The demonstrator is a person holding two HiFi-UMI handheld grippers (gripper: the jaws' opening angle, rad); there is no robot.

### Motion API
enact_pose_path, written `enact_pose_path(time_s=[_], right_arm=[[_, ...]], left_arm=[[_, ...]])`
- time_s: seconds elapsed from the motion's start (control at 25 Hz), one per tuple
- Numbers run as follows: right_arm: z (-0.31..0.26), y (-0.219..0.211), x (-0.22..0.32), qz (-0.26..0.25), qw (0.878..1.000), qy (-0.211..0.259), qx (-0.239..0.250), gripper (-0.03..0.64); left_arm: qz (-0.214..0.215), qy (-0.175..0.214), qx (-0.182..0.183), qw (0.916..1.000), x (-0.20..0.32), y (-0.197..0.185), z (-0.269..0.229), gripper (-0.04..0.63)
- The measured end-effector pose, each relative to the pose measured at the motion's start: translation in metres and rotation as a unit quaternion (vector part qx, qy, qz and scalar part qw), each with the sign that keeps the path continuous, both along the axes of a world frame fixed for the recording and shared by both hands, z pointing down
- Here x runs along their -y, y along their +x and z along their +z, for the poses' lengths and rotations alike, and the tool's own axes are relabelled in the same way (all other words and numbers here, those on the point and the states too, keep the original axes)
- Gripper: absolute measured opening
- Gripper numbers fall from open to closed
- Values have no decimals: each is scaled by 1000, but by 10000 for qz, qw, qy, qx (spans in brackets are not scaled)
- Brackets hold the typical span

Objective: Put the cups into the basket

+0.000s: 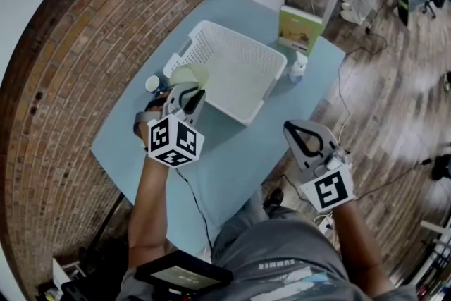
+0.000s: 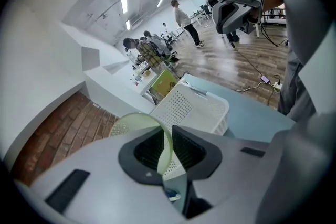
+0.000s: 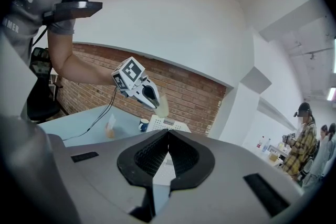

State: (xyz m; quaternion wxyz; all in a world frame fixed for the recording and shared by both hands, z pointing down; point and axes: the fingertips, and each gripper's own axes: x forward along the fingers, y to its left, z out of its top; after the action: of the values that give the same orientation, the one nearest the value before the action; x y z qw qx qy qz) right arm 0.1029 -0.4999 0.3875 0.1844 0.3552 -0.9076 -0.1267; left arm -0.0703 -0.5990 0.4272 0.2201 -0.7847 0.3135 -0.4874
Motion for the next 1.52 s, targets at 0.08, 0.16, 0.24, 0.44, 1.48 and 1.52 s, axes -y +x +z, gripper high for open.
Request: enact_pose_path(time_s=[0.08, 0.16, 0.24, 0.44, 1.48, 1.52], right_arm=[[2, 3, -1, 54, 10000, -34, -22, 12], [4, 5, -1, 90, 9999, -59, -46, 12], [5, 6, -2, 121, 9999, -79, -66, 12], [7, 10, -2, 231, 9997, -95, -51, 12], [40, 52, 1, 1003, 9933, -516, -246, 12], [41, 52, 1, 1021, 9930, -530, -254, 12]], left_arm=[[67, -21, 24, 10000, 9, 4, 1, 51], [101, -53, 54, 9999, 18, 6, 2, 51], [106, -92, 85, 9999, 29, 6, 3, 51], [114, -214, 180, 9995, 55, 6, 13, 51], [313, -1453, 764, 9859, 145, 18, 136, 48], [308, -1513, 773, 9850, 147, 18, 141, 48]])
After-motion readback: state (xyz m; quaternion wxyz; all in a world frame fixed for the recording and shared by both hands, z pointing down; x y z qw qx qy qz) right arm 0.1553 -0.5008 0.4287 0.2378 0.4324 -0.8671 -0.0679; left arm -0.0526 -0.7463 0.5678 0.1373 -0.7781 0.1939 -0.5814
